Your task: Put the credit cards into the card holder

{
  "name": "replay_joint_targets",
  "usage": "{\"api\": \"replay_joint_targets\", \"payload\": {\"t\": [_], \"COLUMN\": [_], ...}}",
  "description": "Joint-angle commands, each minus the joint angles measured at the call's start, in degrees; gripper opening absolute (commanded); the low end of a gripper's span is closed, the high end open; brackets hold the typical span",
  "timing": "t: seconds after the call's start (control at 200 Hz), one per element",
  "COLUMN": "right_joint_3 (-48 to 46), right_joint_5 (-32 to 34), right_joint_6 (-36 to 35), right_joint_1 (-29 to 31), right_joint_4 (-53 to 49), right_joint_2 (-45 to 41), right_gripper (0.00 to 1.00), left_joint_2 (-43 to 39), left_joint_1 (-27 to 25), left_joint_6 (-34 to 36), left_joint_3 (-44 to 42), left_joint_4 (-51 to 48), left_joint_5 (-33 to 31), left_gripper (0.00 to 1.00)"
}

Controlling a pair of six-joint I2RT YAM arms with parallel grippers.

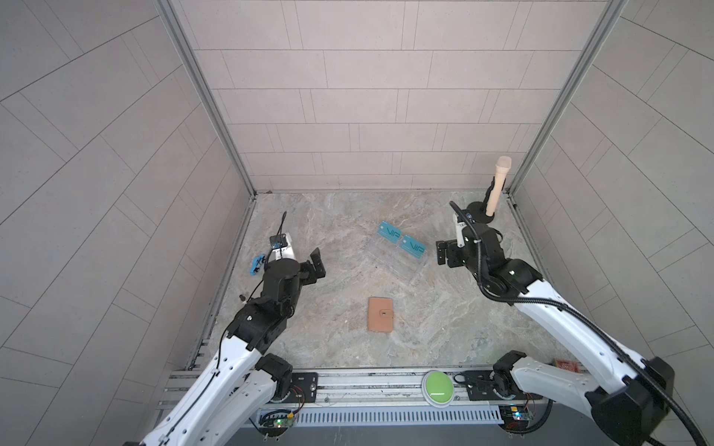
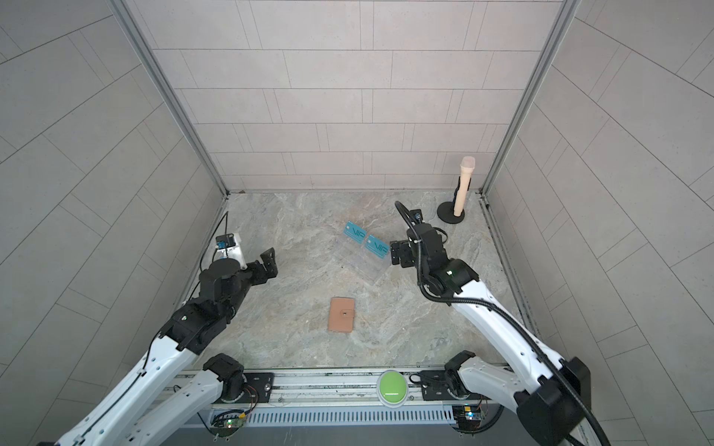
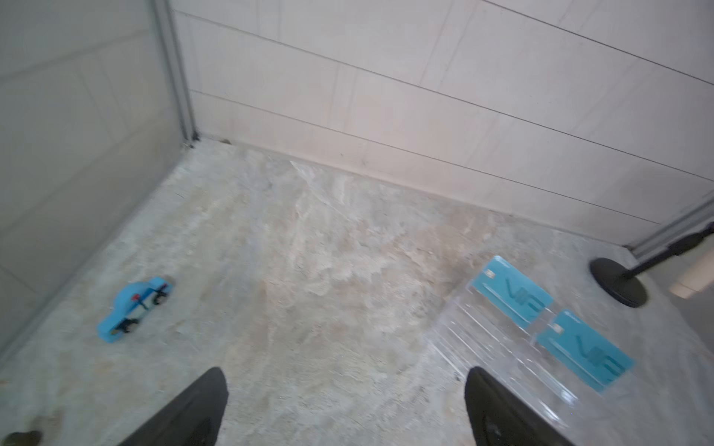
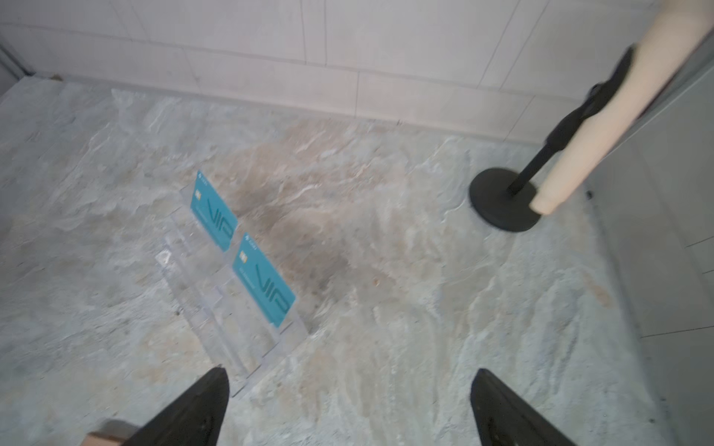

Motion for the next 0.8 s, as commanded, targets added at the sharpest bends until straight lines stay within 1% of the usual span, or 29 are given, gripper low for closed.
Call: {"api": "replay_joint_targets", "payload": {"t": [0.0, 0.055, 0.115, 0.17, 0.205, 0.235, 0.3, 0.34, 0.38, 0.426, 0.456, 0.506, 0.636, 0.686, 0.736, 0.791], "right_joint_3": [-9.41, -12.00, -13.57, -16.76, -19.88, -21.87, -25.24, -27.19, -28.38, -29.34, -30.26, -31.65, -32.84, -33.17, -31.26, -30.93], "right_joint_5": [11.73, 11.61, 10.89, 10.39, 9.84, 9.44, 7.29, 7.34, 7.32, 6.74, 6.18, 5.74, 5.17, 3.46, 2.80, 2.30], "right_joint_6": [-13.42, -11.71, -8.58, -8.77, -9.28, -9.02, -9.41, -9.93, -9.49, -8.37, -7.86, -8.01, -6.81, -6.78, -7.60, -9.08], "right_joint_1": [-1.58, -4.83, -8.64, -11.23, -12.62, -13.81, -15.51, -15.94, -16.73, -17.88, -18.55, -19.06, -20.72, -21.56, -21.76, -21.84], "right_joint_4": [18.71, 20.58, 19.96, 22.64, 25.68, 27.97, 33.12, 36.75, 39.58, 41.77, 44.02, 47.86, 55.33, 58.51, 56.66, 58.82], "right_joint_2": [-7.46, -8.81, -9.31, -9.32, -8.98, -8.38, -6.87, -5.65, -4.12, -2.36, -0.75, 2.40, 11.33, 13.98, 15.22, 17.19], "right_gripper": [1.00, 1.00, 1.00, 1.00, 1.00, 1.00, 0.99, 0.99, 0.99, 0.99, 0.99, 0.99, 1.00, 1.00, 1.00, 1.00], "left_joint_2": [-2.85, -3.99, -4.11, -2.92, -1.82, -0.70, 3.56, 6.84, 10.65, 14.85, 16.83, 20.07, 28.20, 31.21, 33.80, 36.42], "left_joint_1": [4.17, 6.61, 7.54, 8.01, 8.11, 8.47, 9.26, 10.32, 11.33, 11.59, 11.80, 12.85, 16.78, 17.44, 17.79, 18.27], "left_joint_6": [12.52, 13.79, 14.19, 14.89, 14.56, 15.14, 16.89, 17.45, 18.55, 19.89, 20.92, 21.66, 20.62, 21.06, 21.52, 21.10], "left_joint_3": [-6.59, -10.47, -15.07, -18.87, -21.01, -22.80, -26.44, -27.28, -27.43, -27.08, -26.32, -26.35, -22.86, -20.98, -19.55, -18.34], "left_joint_4": [8.14, 11.37, 15.65, 20.13, 23.15, 26.24, 35.51, 40.14, 44.08, 48.44, 49.92, 55.55, 60.79, 61.62, 62.94, 65.09], "left_joint_5": [-8.61, -8.06, -10.64, -12.74, -15.30, -15.99, -16.80, -15.24, -13.00, -12.09, -10.38, -8.02, -3.52, -2.11, -1.30, -0.44], "left_gripper": [1.00, 1.00, 1.00, 1.00, 1.00, 1.00, 1.00, 1.00, 1.00, 1.00, 1.00, 1.00, 1.00, 1.00, 1.00, 1.00]}}
